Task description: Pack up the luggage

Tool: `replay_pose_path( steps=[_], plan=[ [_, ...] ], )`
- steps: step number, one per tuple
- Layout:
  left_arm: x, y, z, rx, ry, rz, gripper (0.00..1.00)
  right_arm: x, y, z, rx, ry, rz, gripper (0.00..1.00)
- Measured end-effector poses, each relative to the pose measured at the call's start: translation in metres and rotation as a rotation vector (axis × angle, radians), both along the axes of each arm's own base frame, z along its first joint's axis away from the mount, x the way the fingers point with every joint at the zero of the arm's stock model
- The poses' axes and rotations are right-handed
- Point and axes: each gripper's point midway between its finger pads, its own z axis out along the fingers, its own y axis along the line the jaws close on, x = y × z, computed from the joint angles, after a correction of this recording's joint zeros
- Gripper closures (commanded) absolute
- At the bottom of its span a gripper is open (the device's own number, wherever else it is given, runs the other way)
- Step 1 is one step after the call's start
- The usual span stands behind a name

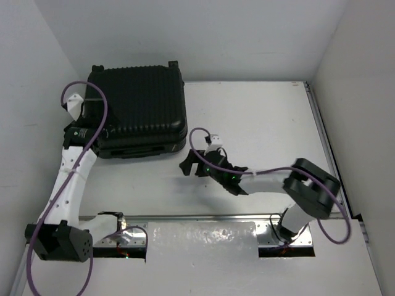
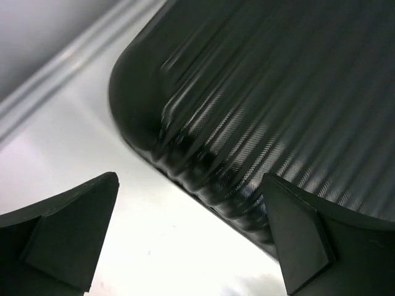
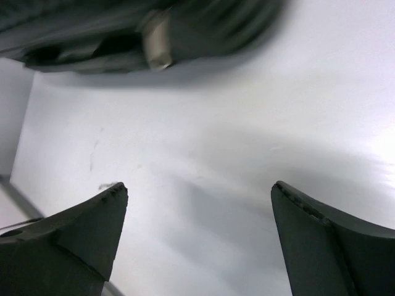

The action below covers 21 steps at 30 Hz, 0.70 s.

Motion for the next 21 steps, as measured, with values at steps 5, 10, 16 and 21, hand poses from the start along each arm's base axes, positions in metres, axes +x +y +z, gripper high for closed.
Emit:
replay_pose_path(
  steps=[5, 10, 16, 21],
  plan=[
    [0.014, 0.027, -0.009, -0.013, 0.069, 0.094, 0.00, 0.020, -0.043, 0.057, -0.089, -0.146, -0.075, 0.01],
    [0.019, 0.045, -0.012, -0.088, 0.064, 0.216, 0.00, 0.031, -0.058, 0.080, -0.251, -0.227, -0.026, 0.01],
    [-0.011, 0.108, -0.030, -0.144, 0.099, 0.497, 0.00, 0.061, -0.074, 0.081, -0.310, -0.180, 0.067, 0.01],
    [-0.025, 0.135, -0.049, -0.177, 0.156, 0.579, 0.04, 0.067, -0.058, 0.074, -0.350, -0.190, 0.192, 0.01]
  ],
)
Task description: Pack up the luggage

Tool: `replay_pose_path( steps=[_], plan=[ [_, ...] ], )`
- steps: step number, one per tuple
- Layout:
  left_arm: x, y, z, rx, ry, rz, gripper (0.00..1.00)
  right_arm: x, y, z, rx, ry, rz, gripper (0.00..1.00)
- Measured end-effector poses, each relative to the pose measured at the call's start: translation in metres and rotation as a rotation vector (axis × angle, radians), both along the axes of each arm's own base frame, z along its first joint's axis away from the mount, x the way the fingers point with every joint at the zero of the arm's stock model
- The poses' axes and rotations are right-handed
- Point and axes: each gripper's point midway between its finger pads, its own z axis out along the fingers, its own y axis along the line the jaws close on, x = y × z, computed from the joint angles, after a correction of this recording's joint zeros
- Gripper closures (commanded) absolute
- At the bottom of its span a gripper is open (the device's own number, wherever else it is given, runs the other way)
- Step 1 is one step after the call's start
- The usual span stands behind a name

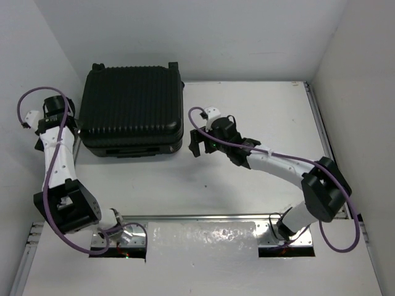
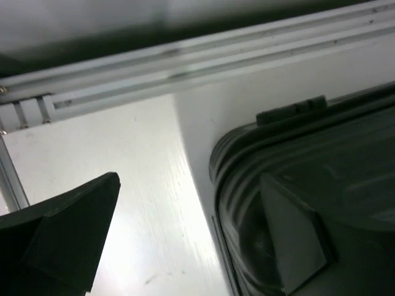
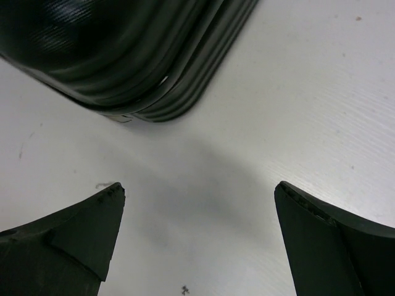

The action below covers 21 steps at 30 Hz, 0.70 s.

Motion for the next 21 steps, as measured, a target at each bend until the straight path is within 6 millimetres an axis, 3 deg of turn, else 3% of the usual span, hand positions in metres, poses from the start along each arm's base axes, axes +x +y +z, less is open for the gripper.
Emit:
replay_pose_path(
  steps=[4, 8, 10, 16, 21],
  plan=[
    [-0.006, -0.026, -0.003, 0.055, 0.011, -0.081, 0.03, 0.003, 0.008, -0.024, -0.063, -0.003, 0.050, 0.01],
    [-0.003, -0.109, 0.014, 0.014, -0.132, -0.320, 0.00, 0.002, 0.013, -0.048, -0.086, 0.029, 0.080, 0.01],
    [-0.014, -0.138, 0.013, -0.047, -0.213, -0.386, 0.00, 0.002, 0.013, -0.051, -0.080, 0.031, 0.074, 0.01],
    [-0.049, -0.163, -0.029, -0.212, -0.284, -0.352, 0.00, -0.008, 0.004, -0.052, -0.042, 0.019, 0.057, 0.01],
    [-0.033, -0.193, -0.073, -0.395, -0.256, -0.360, 0.01, -0.008, 0.001, -0.039, -0.013, -0.010, 0.051, 0.01]
  ],
)
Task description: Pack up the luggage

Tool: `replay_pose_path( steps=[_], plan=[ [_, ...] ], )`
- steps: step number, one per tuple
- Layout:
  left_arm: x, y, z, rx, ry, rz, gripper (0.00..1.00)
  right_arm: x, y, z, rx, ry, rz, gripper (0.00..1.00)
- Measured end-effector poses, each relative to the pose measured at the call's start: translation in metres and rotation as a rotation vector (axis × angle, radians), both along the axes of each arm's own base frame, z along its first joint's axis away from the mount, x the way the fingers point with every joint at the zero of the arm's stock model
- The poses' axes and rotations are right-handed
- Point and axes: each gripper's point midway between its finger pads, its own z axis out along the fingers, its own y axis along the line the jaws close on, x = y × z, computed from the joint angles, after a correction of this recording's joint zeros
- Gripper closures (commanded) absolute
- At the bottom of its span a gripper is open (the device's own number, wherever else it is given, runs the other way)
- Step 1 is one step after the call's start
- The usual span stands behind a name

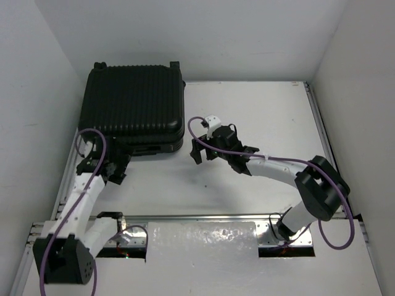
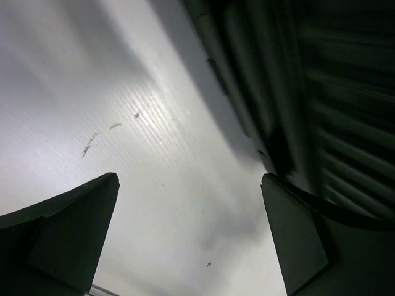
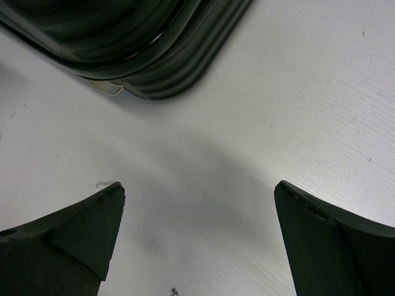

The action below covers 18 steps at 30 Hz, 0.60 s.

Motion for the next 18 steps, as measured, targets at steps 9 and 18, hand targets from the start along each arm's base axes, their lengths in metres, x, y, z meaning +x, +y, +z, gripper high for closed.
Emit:
replay_pose_path(
  steps=[9, 18],
  plan=[
    [0.026, -0.007, -0.050, -0.106, 0.004, 0.091, 0.07, -0.007, -0.002, 0.009, 0.034, -0.024, 0.017, 0.01],
    [0.046, -0.003, -0.071, -0.154, -0.162, 0.177, 0.07, -0.018, 0.000, 0.003, 0.048, -0.021, 0.072, 0.01]
  ],
)
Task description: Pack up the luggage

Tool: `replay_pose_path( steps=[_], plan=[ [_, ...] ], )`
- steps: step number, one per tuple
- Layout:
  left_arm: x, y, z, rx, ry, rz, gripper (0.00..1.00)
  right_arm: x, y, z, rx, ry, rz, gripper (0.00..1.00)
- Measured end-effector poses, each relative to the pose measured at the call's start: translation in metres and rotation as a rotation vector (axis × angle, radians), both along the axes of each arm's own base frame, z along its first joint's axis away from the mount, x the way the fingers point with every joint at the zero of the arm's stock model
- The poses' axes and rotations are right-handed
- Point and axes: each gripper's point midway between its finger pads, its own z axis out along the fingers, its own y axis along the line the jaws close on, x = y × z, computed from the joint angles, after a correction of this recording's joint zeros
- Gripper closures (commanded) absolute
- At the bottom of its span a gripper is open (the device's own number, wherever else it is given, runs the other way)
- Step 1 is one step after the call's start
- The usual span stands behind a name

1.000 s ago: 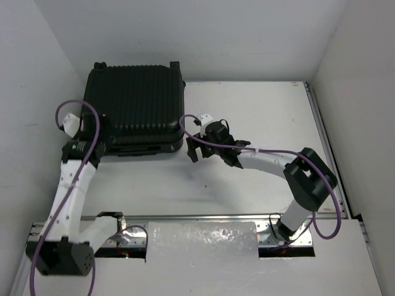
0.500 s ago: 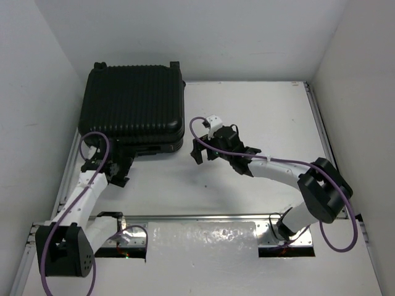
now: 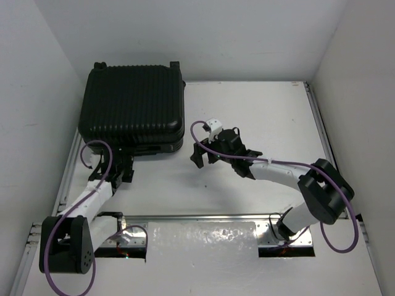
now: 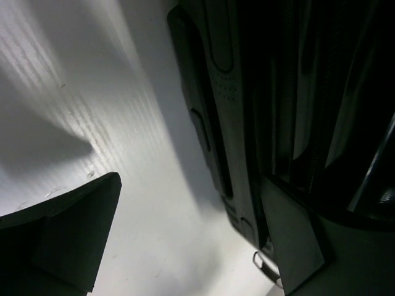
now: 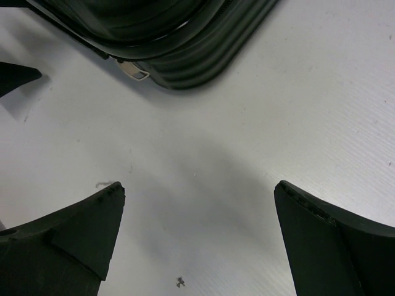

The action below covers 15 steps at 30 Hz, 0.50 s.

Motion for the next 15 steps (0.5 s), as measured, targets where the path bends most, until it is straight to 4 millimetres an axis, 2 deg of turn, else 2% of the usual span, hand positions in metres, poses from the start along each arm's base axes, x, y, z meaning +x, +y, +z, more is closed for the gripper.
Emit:
replay_pose_path(
  steps=[5, 7, 8, 11, 12, 13, 14, 15],
  plan=[
    [0.009, 0.006, 0.003, -0.006, -0.063, 0.056, 0.11, -0.002, 0.007, -0.002, 0.020, 0.004, 0.034, 0.01],
    [0.010, 0.007, -0.005, -0.007, -0.039, 0.065, 0.14, -0.002, 0.009, -0.006, 0.016, 0.016, 0.044, 0.01],
    [0.011, 0.007, -0.010, -0.010, -0.024, 0.066, 0.19, -0.002, 0.010, -0.009, 0.012, 0.022, 0.046, 0.01],
    [0.018, 0.005, -0.014, -0.025, -0.029, 0.067, 0.38, 0.001, 0.015, -0.014, -0.005, 0.032, 0.058, 0.01],
    [0.022, 0.004, -0.013, -0.028, -0.041, 0.064, 0.62, 0.004, 0.018, -0.015, -0.009, 0.036, 0.063, 0.01],
    [0.027, 0.004, -0.012, -0.036, -0.054, 0.065, 0.75, 0.006, 0.021, -0.015, -0.012, 0.036, 0.068, 0.01],
    [0.036, 0.002, -0.005, -0.051, -0.095, 0.064, 0.83, 0.010, 0.027, -0.015, -0.019, 0.032, 0.073, 0.02],
    [0.043, 0.001, 0.001, -0.051, -0.118, 0.058, 1.00, 0.012, 0.032, -0.015, -0.023, 0.024, 0.077, 0.04]
  ],
)
